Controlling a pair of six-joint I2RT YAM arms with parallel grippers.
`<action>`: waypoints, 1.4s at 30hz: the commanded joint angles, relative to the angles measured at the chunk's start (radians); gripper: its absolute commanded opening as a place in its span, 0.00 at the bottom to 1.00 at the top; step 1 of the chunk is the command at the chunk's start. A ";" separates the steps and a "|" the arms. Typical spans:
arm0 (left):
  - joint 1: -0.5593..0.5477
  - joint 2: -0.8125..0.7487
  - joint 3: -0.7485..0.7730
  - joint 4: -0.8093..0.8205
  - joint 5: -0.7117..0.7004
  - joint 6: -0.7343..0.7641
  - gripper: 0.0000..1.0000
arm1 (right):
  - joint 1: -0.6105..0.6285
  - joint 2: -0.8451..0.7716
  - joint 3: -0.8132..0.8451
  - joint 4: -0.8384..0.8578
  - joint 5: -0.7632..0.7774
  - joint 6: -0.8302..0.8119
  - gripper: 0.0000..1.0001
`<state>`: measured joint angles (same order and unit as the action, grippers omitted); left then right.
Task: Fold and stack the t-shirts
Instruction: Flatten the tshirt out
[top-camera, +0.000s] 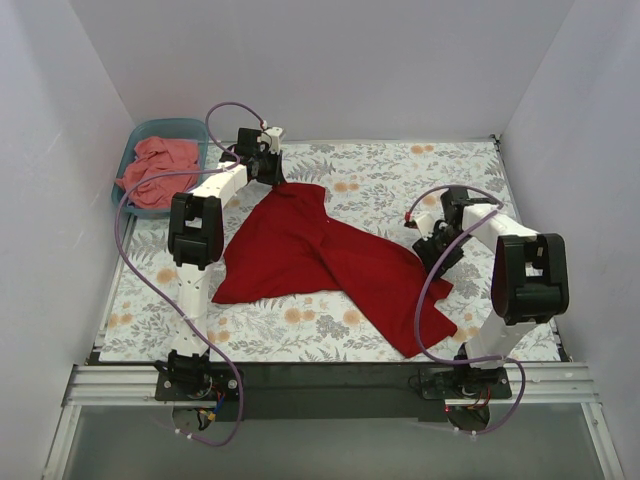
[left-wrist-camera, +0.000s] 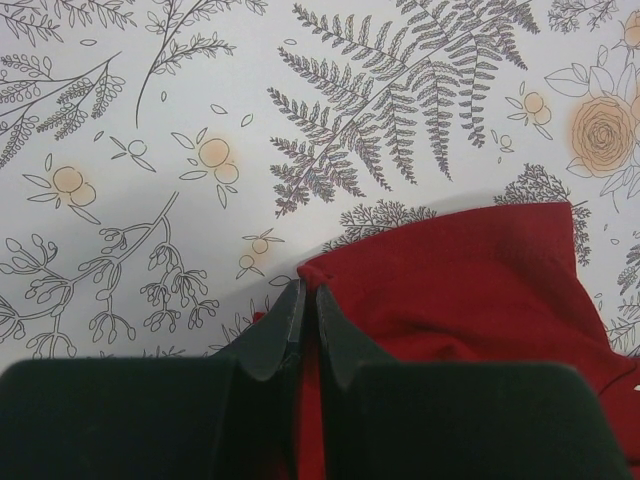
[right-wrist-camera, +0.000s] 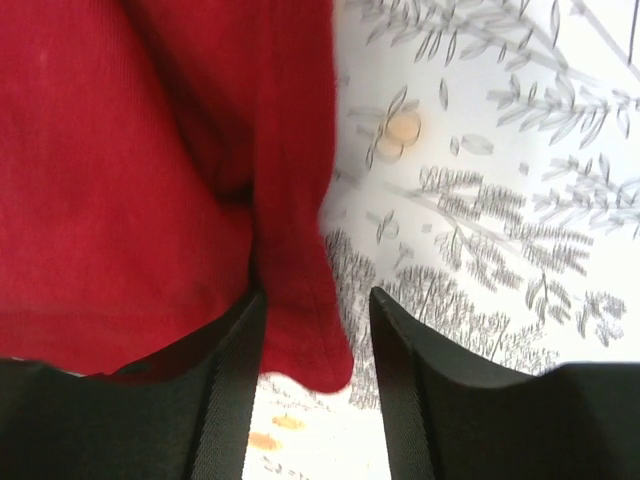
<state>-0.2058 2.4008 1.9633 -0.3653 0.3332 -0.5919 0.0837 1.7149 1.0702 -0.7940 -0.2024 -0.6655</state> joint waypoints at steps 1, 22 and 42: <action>0.005 -0.048 -0.004 0.006 0.009 0.006 0.00 | -0.021 -0.063 -0.004 -0.086 0.026 -0.029 0.57; 0.037 -0.058 -0.012 0.011 -0.054 -0.002 0.00 | -0.105 0.041 -0.038 0.154 0.230 0.004 0.55; 0.101 -0.189 -0.223 0.075 -0.046 -0.006 0.00 | -0.220 0.071 0.289 0.007 -0.089 0.095 0.65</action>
<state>-0.1101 2.2356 1.6630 -0.3000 0.2516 -0.5842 -0.1131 1.7370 1.3018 -0.7021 -0.1776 -0.6136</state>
